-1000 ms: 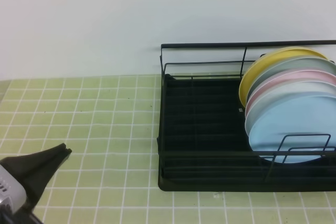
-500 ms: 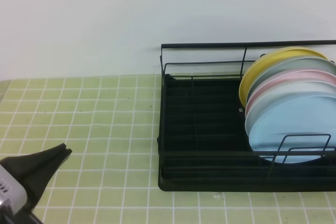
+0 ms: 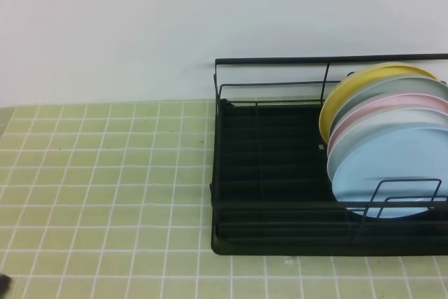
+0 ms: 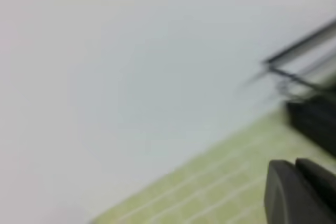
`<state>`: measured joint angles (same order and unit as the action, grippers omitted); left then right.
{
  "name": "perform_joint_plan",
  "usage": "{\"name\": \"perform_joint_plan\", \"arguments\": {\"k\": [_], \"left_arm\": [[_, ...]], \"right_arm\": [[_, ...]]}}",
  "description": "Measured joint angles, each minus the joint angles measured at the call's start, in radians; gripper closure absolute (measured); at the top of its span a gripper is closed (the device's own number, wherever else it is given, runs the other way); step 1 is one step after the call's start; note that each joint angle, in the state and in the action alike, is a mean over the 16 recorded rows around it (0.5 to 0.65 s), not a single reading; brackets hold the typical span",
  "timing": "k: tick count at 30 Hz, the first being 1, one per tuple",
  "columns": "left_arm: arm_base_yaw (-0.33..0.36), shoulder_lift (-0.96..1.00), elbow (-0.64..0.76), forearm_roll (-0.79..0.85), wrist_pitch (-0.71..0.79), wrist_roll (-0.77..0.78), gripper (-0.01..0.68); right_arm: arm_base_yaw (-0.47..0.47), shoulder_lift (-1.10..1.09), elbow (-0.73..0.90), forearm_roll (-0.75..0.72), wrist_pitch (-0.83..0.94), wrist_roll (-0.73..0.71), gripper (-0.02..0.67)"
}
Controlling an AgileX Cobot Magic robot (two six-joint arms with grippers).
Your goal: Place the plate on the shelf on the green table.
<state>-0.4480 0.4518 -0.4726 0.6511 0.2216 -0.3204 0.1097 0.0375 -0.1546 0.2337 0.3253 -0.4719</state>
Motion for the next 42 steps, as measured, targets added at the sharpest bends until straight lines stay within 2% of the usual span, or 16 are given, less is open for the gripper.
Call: {"name": "perform_joint_plan", "arguments": {"k": [8,11,15,22,31,36,42], "left_arm": [[0.290,-0.115,0.037,-0.054,-0.016,-0.106,0.674],[0.365,-0.159,0.078,-0.075,-0.028,-0.175,0.674],[0.429,-0.210,0.150,-0.092,-0.050,-0.272,0.674],[0.462,-0.267,0.299,-0.073,-0.081,-0.375,0.674],[0.461,-0.316,0.439,-0.059,-0.104,-0.377,0.674],[0.461,-0.379,0.484,-0.203,-0.092,-0.273,0.674],[0.461,-0.451,0.507,-0.469,-0.045,-0.035,0.675]], "right_arm": [[-0.028,-0.039,0.104,-0.291,0.000,0.490,0.638],[-0.028,-0.044,0.132,-0.351,0.007,0.592,0.638],[-0.028,-0.045,0.155,-0.393,0.015,0.658,0.638],[-0.028,-0.045,0.155,-0.447,0.023,0.652,0.638],[-0.028,-0.045,0.155,-0.451,0.018,0.649,0.638],[-0.028,-0.045,0.155,-0.451,0.016,0.649,0.638],[-0.030,-0.045,0.155,-0.452,0.015,0.648,0.638]]}}
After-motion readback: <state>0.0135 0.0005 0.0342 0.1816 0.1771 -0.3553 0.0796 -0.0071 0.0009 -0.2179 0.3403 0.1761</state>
